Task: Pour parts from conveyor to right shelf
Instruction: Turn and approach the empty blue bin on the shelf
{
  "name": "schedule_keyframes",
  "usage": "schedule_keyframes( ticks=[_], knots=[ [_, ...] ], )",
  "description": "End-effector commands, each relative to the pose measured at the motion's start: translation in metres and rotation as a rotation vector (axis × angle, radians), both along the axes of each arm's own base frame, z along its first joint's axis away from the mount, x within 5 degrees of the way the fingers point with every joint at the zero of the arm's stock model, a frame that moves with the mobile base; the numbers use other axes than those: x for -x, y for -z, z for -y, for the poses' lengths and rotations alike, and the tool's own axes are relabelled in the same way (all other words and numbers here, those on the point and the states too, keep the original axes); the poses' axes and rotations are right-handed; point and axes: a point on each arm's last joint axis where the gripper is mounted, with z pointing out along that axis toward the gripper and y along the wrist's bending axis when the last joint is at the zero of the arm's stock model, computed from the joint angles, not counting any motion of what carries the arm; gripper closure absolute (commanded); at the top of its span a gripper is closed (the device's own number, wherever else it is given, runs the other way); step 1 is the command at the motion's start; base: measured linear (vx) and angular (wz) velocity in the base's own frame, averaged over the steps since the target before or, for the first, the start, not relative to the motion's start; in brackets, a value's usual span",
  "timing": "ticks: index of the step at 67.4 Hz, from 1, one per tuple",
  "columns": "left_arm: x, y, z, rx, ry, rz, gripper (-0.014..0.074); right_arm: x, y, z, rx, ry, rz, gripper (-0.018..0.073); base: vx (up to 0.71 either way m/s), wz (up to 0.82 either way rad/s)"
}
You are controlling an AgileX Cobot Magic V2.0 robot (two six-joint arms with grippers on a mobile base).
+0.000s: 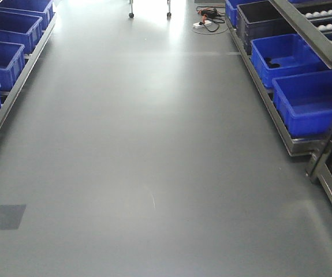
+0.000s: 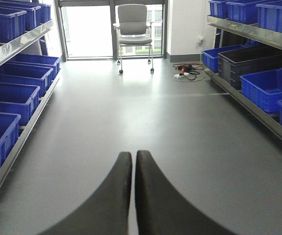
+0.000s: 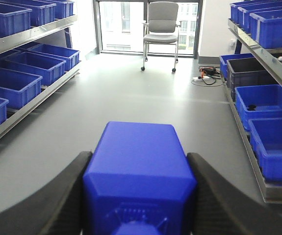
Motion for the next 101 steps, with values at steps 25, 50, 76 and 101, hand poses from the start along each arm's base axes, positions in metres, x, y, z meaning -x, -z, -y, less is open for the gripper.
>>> schedule_keyframes(
  ticks=[25, 50, 76, 101],
  knots=[
    [0.0006, -0.013, 0.0005, 0.011, 0.007, 0.093, 0.0603, 0.0002, -0.0154, -0.0001, 0.0, -0.001, 0.1, 0.0567, 0.51, 0.17],
    [0.0006, -0.013, 0.0005, 0.011, 0.007, 0.093, 0.0603, 0.0002, -0.0154, -0.0001, 0.0, -0.001, 0.1, 0.0567, 0.42, 0.66],
    [0.0006, -0.013, 0.0005, 0.011, 0.007, 0.093, 0.0603, 0.0002, -0.0154, -0.0001, 0.0, -0.001, 0.1, 0.0567, 0.3, 0.93],
    [0.0006, -0.013, 0.0005, 0.011, 0.007, 0.093, 0.0603, 0.0002, -0.0154, -0.0001, 0.0, -0.001, 0.1, 0.0567, 0.2, 0.86]
  ],
)
